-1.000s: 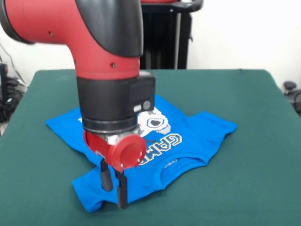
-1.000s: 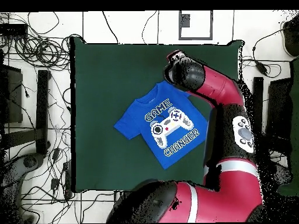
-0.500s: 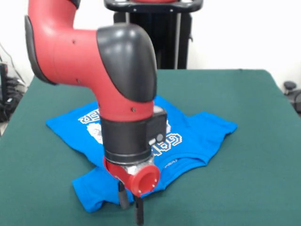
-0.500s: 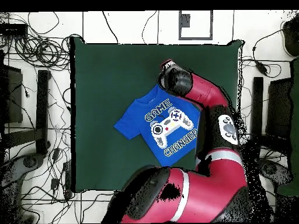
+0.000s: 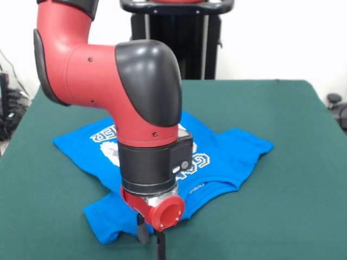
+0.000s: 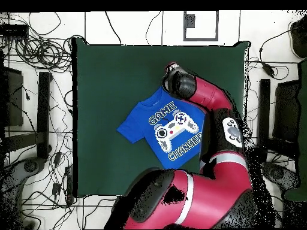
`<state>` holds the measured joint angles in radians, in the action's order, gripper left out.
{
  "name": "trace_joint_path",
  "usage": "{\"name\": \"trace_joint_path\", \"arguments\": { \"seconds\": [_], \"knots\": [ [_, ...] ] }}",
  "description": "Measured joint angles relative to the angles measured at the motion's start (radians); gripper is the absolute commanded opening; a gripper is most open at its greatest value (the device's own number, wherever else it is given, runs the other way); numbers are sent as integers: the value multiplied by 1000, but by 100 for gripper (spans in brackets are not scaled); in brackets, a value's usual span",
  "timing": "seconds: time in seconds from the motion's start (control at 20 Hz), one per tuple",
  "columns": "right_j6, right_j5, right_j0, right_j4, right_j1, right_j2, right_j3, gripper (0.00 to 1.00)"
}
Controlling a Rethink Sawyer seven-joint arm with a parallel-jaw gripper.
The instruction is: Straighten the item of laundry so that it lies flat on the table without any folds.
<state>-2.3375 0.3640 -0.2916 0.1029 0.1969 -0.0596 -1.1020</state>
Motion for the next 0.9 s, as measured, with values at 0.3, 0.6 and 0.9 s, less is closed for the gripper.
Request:
{"name": "trace_joint_path", "arguments": {
  "seconds": [0.3, 0.6, 0.9],
  "knots": [
    [0, 0, -9, -1, 38, 0, -22, 100],
    [0, 0, -10, -1, 101, 0, -43, 100],
    [0, 0, -14, -1, 147, 0, -43, 100]
  ]
}}
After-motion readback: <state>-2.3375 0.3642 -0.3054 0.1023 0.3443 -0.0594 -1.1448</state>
